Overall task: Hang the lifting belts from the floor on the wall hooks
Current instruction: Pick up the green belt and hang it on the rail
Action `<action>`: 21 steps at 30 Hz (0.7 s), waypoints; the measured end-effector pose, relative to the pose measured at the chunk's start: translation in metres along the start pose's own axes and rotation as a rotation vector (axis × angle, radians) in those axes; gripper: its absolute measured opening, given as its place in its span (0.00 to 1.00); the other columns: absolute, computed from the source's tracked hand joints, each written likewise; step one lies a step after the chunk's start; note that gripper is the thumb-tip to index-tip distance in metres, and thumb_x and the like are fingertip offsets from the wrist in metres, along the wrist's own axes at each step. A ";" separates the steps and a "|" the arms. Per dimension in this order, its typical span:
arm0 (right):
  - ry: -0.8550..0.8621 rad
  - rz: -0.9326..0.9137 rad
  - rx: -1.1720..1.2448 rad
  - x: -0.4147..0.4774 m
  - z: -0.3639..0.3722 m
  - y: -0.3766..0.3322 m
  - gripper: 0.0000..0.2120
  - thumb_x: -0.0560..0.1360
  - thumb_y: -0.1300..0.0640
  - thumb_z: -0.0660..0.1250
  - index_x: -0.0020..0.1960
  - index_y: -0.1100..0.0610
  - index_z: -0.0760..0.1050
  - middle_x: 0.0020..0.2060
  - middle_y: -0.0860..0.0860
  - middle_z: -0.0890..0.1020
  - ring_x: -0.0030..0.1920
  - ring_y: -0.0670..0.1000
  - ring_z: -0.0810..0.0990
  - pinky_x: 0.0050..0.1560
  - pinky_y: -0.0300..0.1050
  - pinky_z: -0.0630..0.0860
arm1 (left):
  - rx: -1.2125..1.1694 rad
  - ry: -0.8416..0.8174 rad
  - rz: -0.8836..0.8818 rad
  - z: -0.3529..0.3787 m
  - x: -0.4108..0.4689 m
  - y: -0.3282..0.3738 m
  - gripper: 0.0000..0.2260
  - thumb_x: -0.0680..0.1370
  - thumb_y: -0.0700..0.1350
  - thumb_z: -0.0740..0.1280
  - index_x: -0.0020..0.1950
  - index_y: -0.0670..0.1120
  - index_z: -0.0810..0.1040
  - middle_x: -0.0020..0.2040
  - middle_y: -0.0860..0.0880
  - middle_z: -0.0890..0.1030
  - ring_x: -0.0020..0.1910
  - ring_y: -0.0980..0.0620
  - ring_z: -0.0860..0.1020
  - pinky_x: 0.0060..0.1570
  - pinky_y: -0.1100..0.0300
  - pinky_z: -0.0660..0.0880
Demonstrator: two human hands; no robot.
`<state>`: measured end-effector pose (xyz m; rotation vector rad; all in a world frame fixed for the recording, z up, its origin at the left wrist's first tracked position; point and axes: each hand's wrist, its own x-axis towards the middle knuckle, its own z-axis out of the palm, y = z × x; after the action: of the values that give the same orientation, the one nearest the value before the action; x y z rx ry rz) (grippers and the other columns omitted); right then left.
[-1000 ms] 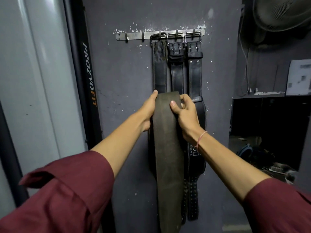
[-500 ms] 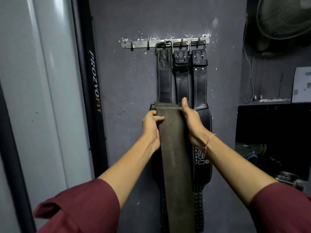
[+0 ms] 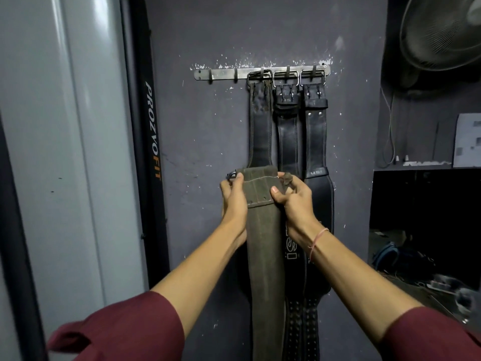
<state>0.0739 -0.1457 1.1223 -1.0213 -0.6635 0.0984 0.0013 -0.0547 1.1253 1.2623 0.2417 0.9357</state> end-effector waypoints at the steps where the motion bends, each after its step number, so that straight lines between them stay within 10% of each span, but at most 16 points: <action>1: -0.003 -0.019 -0.002 -0.001 0.003 0.000 0.16 0.76 0.75 0.63 0.60 0.62 0.75 0.46 0.55 0.83 0.47 0.51 0.82 0.51 0.45 0.81 | -0.002 0.041 0.034 0.001 0.001 0.002 0.12 0.79 0.58 0.62 0.51 0.51 0.71 0.55 0.41 0.82 0.56 0.42 0.81 0.60 0.40 0.78; 7: -0.072 -0.081 -0.075 -0.006 0.019 -0.008 0.18 0.76 0.75 0.62 0.60 0.59 0.73 0.44 0.47 0.81 0.44 0.42 0.82 0.38 0.29 0.77 | -0.094 0.013 0.175 -0.019 0.015 0.006 0.15 0.74 0.53 0.65 0.56 0.46 0.78 0.57 0.40 0.82 0.59 0.41 0.80 0.68 0.35 0.70; 12: -0.095 -0.093 -0.060 -0.012 0.032 0.000 0.24 0.77 0.74 0.59 0.68 0.54 0.69 0.51 0.52 0.79 0.50 0.50 0.81 0.46 0.41 0.83 | -0.107 -0.139 0.171 -0.038 0.014 0.026 0.17 0.82 0.32 0.56 0.67 0.43 0.74 0.60 0.45 0.83 0.59 0.42 0.81 0.63 0.45 0.77; 16: -0.073 -0.204 -0.136 -0.016 0.043 0.005 0.26 0.74 0.77 0.56 0.64 0.53 0.70 0.53 0.52 0.78 0.56 0.55 0.78 0.58 0.55 0.79 | -0.133 -0.173 0.204 -0.045 0.014 0.028 0.13 0.83 0.37 0.56 0.67 0.43 0.70 0.60 0.44 0.84 0.58 0.44 0.82 0.52 0.52 0.81; 21: -0.031 -0.296 -0.187 -0.008 0.053 0.004 0.12 0.82 0.65 0.55 0.64 0.57 0.68 0.49 0.47 0.77 0.49 0.47 0.77 0.49 0.42 0.79 | -0.108 -0.186 0.261 -0.044 0.021 0.027 0.05 0.85 0.42 0.58 0.56 0.49 0.72 0.52 0.44 0.86 0.51 0.43 0.84 0.51 0.46 0.81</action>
<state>0.0394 -0.1065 1.1335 -1.0906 -0.8571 -0.2096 -0.0260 -0.0091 1.1417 1.2906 -0.1213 1.0314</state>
